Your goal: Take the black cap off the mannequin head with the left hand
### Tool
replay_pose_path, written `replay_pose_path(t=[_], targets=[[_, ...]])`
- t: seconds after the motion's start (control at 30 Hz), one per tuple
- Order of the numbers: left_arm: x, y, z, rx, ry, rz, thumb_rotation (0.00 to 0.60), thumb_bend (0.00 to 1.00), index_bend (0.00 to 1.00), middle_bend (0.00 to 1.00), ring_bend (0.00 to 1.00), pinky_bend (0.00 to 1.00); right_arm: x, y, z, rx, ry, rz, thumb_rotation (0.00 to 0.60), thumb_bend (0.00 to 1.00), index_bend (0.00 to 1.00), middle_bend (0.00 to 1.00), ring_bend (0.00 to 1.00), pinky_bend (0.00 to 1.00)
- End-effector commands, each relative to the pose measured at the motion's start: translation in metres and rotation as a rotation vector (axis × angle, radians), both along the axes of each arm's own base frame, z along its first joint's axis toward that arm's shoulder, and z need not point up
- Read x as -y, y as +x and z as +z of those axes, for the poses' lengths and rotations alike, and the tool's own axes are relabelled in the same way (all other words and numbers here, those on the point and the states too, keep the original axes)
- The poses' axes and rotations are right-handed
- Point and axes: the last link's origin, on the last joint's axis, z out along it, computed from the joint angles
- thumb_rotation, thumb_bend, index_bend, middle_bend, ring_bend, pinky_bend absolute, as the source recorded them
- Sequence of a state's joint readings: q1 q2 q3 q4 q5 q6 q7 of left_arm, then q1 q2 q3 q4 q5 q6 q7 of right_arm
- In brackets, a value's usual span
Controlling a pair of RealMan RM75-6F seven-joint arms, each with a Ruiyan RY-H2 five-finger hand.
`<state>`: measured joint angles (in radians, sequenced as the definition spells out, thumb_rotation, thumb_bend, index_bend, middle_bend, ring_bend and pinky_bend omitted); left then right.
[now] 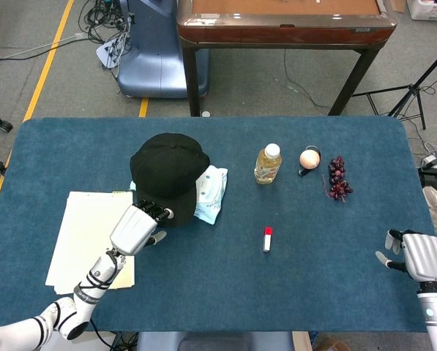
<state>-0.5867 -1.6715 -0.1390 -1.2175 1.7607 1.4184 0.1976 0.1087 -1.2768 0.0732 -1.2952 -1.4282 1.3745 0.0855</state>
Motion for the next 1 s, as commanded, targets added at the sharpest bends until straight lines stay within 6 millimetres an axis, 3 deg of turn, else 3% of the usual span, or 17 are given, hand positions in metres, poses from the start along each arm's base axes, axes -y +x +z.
replay_pose_path(t=[0.03, 0.4, 0.7, 0.8, 1.0], targets=[[-0.0023, -0.0012, -0.0023, 0.006, 0.000, 0.006, 0.600, 0.05, 0.47, 0.69, 0.54, 0.60, -0.0001, -0.0001, -0.0001, 0.001, 0.000, 0.000, 0.600, 0.18, 0.65, 0.72, 0.58, 0.61], [-0.0084, -0.0016, -0.0074, 0.034, 0.033, -0.014, 0.600, 0.05, 0.46, 0.70, 0.56, 0.61, -0.0003, -0.0015, -0.0010, 0.005, 0.004, -0.003, 0.600, 0.18, 0.65, 0.72, 0.58, 0.61], [-0.0092, -0.0032, -0.0065, 0.078, 0.066, -0.039, 0.600, 0.05, 0.34, 0.70, 0.56, 0.61, -0.0005, -0.0017, -0.0006, 0.008, 0.002, -0.002, 0.600, 0.18, 0.65, 0.72, 0.58, 0.61], [-0.0090, -0.0049, -0.0063, 0.084, 0.067, -0.045, 0.600, 0.05, 0.33, 0.65, 0.56, 0.61, -0.0006, -0.0018, -0.0008, 0.007, 0.003, -0.002, 0.600, 0.18, 0.65, 0.72, 0.58, 0.61], [-0.0095, -0.0079, -0.0061, 0.089, 0.063, -0.049, 0.600, 0.04, 0.36, 0.45, 0.46, 0.62, -0.0006, -0.0016, -0.0009, 0.007, 0.003, -0.001, 0.600, 0.18, 0.65, 0.72, 0.58, 0.61]])
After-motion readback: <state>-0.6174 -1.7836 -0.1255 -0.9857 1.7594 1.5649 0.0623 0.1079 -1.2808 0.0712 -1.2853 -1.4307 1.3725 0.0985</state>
